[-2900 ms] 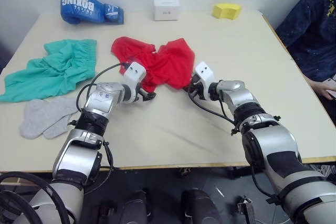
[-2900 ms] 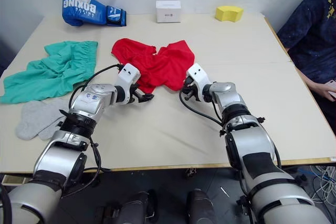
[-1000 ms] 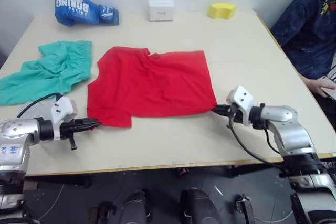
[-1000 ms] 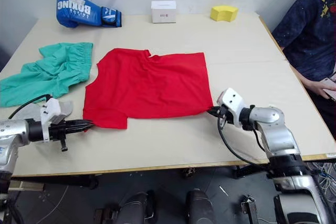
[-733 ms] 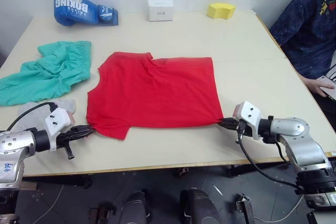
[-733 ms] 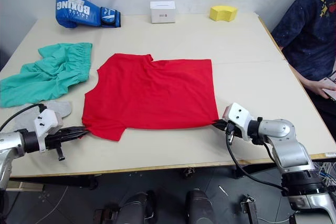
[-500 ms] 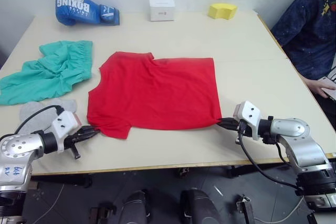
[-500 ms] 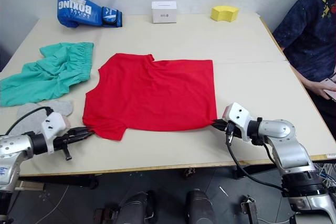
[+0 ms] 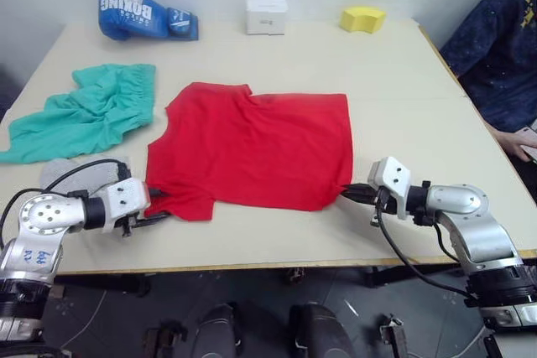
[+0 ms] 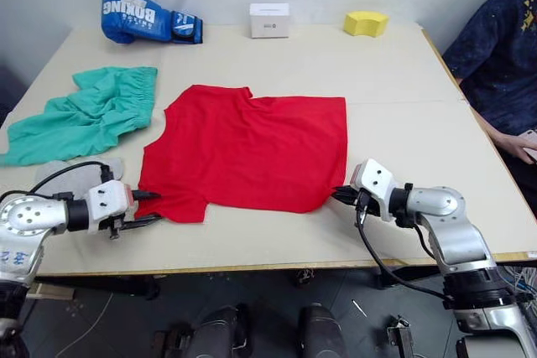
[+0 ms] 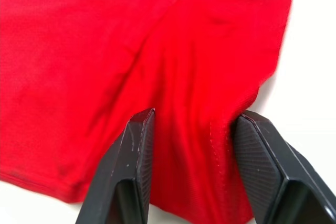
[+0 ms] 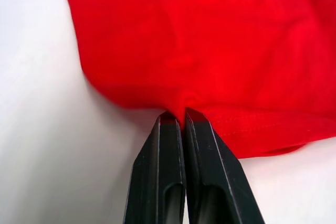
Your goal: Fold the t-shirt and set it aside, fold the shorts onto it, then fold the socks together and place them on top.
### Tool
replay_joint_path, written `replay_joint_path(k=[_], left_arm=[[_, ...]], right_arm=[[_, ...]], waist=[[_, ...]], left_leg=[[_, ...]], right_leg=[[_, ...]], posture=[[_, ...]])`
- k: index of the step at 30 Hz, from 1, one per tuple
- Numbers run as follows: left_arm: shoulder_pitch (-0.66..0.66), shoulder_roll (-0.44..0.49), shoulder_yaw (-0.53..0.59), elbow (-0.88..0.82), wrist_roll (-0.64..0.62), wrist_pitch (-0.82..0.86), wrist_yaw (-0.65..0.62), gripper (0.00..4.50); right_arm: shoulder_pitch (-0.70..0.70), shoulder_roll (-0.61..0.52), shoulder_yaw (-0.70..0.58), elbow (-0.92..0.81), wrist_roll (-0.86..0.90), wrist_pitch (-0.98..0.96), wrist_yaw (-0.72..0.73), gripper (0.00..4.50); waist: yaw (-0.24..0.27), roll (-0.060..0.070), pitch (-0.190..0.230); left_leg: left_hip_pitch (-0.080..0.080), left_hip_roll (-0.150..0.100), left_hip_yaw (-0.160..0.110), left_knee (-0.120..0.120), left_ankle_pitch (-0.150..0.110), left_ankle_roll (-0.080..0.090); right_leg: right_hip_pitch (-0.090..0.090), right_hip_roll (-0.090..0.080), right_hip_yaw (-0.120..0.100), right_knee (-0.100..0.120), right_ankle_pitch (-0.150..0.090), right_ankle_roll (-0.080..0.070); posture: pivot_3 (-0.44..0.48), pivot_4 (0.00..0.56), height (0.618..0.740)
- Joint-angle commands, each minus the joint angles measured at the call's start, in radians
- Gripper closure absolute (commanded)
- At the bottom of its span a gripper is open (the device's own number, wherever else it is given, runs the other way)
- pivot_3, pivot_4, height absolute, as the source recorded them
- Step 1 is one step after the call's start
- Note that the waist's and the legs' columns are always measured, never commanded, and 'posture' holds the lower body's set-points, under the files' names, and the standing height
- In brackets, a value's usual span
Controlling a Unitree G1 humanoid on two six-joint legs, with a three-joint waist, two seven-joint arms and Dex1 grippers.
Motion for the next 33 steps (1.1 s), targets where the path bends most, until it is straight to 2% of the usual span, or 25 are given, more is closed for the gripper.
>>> replay_joint_path(k=[1, 6, 9, 13, 17, 20, 26, 28, 30, 33], left_arm=[[-0.032, -0.013, -0.051, 0.115, 0.115, -0.025, 0.104, 2.23], [-0.05, -0.017, -0.088, 0.151, 0.135, -0.03, 0.134, 2.23], [-0.02, -0.015, -0.097, 0.145, 0.121, -0.014, 0.122, 3.14], [0.004, -0.012, -0.08, 0.126, 0.101, -0.009, 0.132, 4.46], [0.044, 0.008, -0.016, 0.075, 0.035, 0.001, 0.123, 4.46], [0.117, 0.042, 0.058, -0.006, -0.069, 0.005, 0.044, 4.46], [0.343, 0.153, 0.18, -0.179, -0.205, 0.133, -0.119, 4.46], [0.457, 0.169, 0.237, -0.265, -0.273, 0.181, -0.191, 4.46], [0.535, 0.173, 0.28, -0.334, -0.317, 0.234, -0.222, 4.46], [0.607, 0.183, 0.317, -0.396, -0.326, 0.311, -0.234, 4.46]], right_arm=[[-0.016, 0.001, -0.006, -0.028, 0.018, -0.003, 0.001, 4.5], [-0.019, 0.001, -0.003, -0.029, 0.021, -0.003, 0.007, 4.5], [-0.017, -0.001, -0.002, -0.028, 0.021, -0.006, 0.011, 4.5], [-0.013, -0.003, -0.006, -0.026, 0.021, -0.011, 0.013, 4.5], [-0.007, -0.01, -0.013, -0.026, 0.021, -0.021, 0.015, 4.5], [0.021, -0.045, -0.034, -0.034, 0.028, -0.047, 0.044, 4.5], [0.122, -0.152, -0.072, -0.056, 0.041, -0.12, 0.125, 4.5], [0.169, -0.189, -0.072, -0.066, 0.034, -0.15, 0.152, 4.5], [0.205, -0.215, -0.069, -0.077, 0.031, -0.167, 0.172, 4.5], [0.249, -0.252, -0.052, -0.124, 0.064, -0.087, 0.211, 4.5]], waist=[[0.004, 0.002, -0.001], [0.0, 0.005, -0.003], [-0.001, 0.007, -0.004], [-0.001, 0.008, -0.005], [-0.005, 0.008, -0.005], [-0.012, 0.007, -0.005], [-0.02, 0.005, -0.004], [-0.023, 0.003, -0.003], [-0.026, 0.003, -0.003], [-0.026, 0.002, -0.003]], left_leg=[[0.0, 0.0, 0.0, 0.001, 0.0, 0.001], [0.007, 0.0, 0.002, -0.001, -0.001, 0.001], [0.015, 0.0, 0.005, -0.006, -0.001, 0.001], [0.016, 0.001, 0.006, -0.006, -0.001, 0.0], [0.016, 0.001, 0.006, -0.006, -0.002, 0.0], [0.016, 0.003, 0.007, -0.007, -0.003, -0.002], [0.012, 0.003, 0.012, -0.008, -0.005, -0.003], [0.012, 0.003, 0.013, -0.007, -0.006, -0.001], [0.013, 0.003, 0.013, -0.007, -0.007, -0.001], [0.013, 0.004, 0.013, -0.008, -0.007, -0.002]], right_leg=[[0.001, 0.0, 0.0, 0.0, 0.0, 0.0], [0.005, -0.001, 0.0, 0.001, 0.0, 0.0], [0.01, -0.001, 0.002, -0.001, 0.0, 0.0], [0.01, -0.001, 0.003, -0.001, 0.0, 0.0], [0.009, -0.001, 0.004, -0.001, 0.0, -0.001], [0.008, 0.0, 0.004, -0.001, -0.001, -0.001], [0.003, 0.002, 0.008, -0.003, -0.001, -0.001], [0.003, 0.001, 0.008, -0.003, -0.001, -0.001], [0.004, 0.0, 0.008, -0.004, -0.001, -0.001], [0.003, 0.0, 0.009, -0.005, -0.001, -0.002]], posture=[[0.0, 0.15, 0.74], [0.0, 0.15, 0.74], [0.0, 0.15, 0.74], [0.0, 0.15, 0.74], [0.0, 0.15, 0.74], [0.0, 0.15, 0.74], [0.0, 0.15, 0.74], [0.0, 0.15, 0.74], [0.0, 0.15, 0.74], [0.0, 0.15, 0.74]])
